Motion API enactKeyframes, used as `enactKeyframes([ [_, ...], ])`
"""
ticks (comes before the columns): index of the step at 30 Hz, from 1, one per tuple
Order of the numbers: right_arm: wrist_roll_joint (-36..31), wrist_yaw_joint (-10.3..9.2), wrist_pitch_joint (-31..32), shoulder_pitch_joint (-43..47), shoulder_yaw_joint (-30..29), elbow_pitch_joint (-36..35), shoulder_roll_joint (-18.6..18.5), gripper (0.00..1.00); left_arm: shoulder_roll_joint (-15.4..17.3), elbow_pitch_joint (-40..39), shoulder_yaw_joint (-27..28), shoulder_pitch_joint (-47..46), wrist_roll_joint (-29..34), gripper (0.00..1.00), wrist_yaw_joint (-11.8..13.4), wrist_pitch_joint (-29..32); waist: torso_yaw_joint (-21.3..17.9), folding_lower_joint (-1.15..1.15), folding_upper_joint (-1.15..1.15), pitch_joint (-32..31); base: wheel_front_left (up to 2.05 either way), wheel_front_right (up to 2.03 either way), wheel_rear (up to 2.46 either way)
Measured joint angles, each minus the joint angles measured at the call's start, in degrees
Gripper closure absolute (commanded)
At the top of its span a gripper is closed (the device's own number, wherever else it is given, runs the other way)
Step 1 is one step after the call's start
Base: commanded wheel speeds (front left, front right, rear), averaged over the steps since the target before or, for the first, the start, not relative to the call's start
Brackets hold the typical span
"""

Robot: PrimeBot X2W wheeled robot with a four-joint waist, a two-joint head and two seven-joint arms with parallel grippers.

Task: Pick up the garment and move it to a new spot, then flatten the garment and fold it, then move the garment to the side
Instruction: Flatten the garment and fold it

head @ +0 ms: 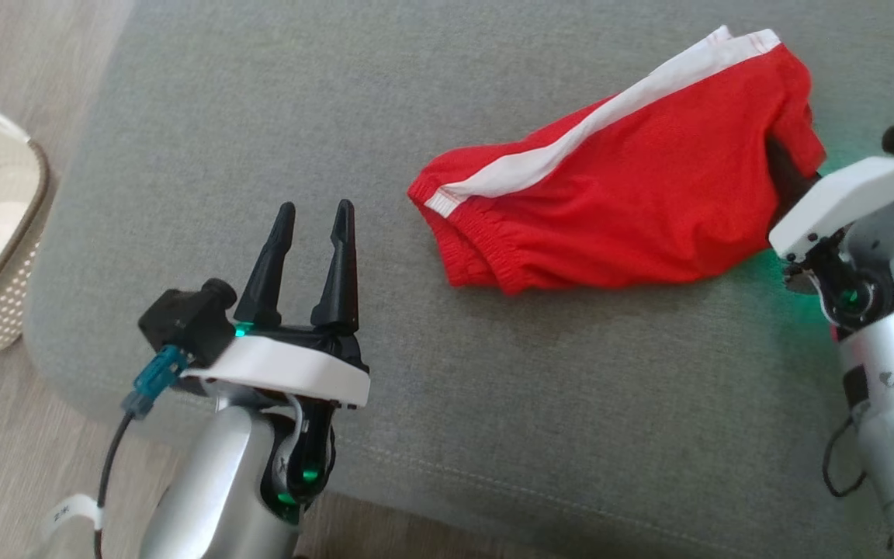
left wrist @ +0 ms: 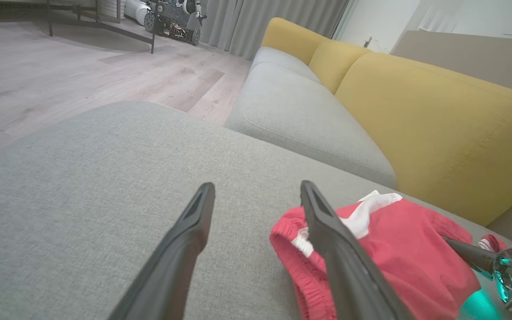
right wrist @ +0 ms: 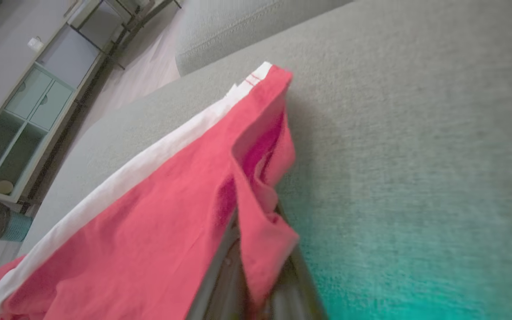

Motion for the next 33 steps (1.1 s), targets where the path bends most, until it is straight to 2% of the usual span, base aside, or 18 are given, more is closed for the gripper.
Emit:
enactKeyframes([
  [6,-0.2,0.0,-6.6,2.1,1.0,-2.1,-0.1,1.0,0.0,0.3,0.2,0.0,0.2,0.0,-0.1,0.0,-2.2,0.0,0.0,-1.5,0.0,0.0,0.0],
  [12,-1.1,0.0,-11.2,5.2,-0.9,-3.4,0.3,1.0,0.0,0.7,1.0,0.3,1.4,0.0,-0.4,0.0,-5.1,0.0,0.0,-3.5,0.0,0.0,0.0],
  [18,-5.0,0.0,-12.7,10.0,-6.5,-5.7,2.4,1.0,0.0,0.9,1.6,1.3,1.7,0.0,-0.6,0.0,-8.0,0.0,0.0,-5.6,0.0,0.0,0.0],
  [21,-9.6,0.0,-12.9,14.6,-12.4,-8.0,5.2,1.0,0.0,1.1,1.7,2.4,1.7,0.0,-0.6,0.0,-9.5,0.0,0.0,-6.9,0.0,0.0,0.0],
  [25,-13.6,0.0,-11.9,17.9,-16.4,-11.0,8.0,1.0,0.0,1.1,1.6,2.5,1.7,0.0,-0.8,0.0,-10.3,0.0,0.0,-7.3,0.0,0.0,0.0],
  [29,-16.5,0.0,-11.7,17.8,-17.9,-14.0,9.7,1.0,0.0,1.3,1.5,2.5,1.7,0.0,-0.8,0.0,-10.2,0.0,0.0,-7.3,0.0,0.0,0.0],
  [33,-16.0,-0.01,-12.1,17.7,-15.4,-17.4,9.9,1.0,0.0,1.7,1.3,2.5,1.7,0.0,-1.2,0.0,-9.6,-0.01,0.0,-7.8,0.0,0.0,0.0],
])
